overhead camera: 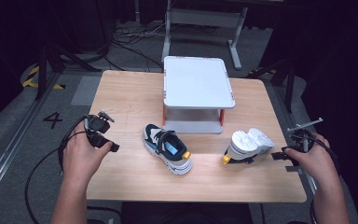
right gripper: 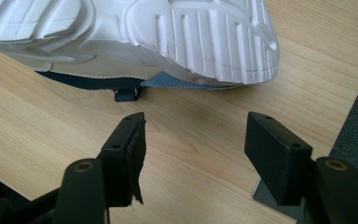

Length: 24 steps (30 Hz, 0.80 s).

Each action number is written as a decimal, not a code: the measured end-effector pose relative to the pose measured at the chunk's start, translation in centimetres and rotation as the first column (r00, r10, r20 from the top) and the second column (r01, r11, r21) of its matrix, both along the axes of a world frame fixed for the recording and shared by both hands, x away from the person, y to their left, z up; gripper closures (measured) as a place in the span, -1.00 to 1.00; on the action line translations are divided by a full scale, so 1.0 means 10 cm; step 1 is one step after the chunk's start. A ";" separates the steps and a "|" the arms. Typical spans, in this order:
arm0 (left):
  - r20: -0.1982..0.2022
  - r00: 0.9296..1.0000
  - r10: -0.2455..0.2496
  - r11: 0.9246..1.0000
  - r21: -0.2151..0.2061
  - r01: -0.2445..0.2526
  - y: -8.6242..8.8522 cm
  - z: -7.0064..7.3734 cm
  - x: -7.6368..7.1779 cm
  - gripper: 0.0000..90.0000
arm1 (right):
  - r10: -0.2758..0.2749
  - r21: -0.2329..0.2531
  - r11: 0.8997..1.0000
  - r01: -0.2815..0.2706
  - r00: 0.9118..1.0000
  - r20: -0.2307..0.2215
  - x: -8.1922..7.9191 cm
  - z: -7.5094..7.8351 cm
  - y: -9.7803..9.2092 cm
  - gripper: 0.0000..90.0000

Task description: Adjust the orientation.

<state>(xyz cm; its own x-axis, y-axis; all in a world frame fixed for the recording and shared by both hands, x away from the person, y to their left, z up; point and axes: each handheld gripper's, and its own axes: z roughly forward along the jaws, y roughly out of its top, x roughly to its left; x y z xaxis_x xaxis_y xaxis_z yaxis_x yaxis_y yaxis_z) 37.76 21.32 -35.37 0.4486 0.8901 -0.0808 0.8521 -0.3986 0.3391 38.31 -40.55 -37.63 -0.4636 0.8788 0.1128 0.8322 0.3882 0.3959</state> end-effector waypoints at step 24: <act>0.055 0.984 -0.170 0.983 -0.060 0.173 -0.65 0.25 0.10 -0.22 | -0.018 -0.006 1.000 0.018 1.000 -0.004 -0.12 -0.06 -0.05 -0.17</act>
<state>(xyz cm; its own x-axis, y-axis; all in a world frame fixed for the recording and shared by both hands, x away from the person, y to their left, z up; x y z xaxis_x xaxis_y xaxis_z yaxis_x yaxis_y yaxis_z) 38.76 14.85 -32.85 0.5987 0.7934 -0.1097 0.7548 -0.5130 0.4089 37.07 -41.07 -38.23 -0.4470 0.8878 0.1095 0.8408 0.3751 0.3904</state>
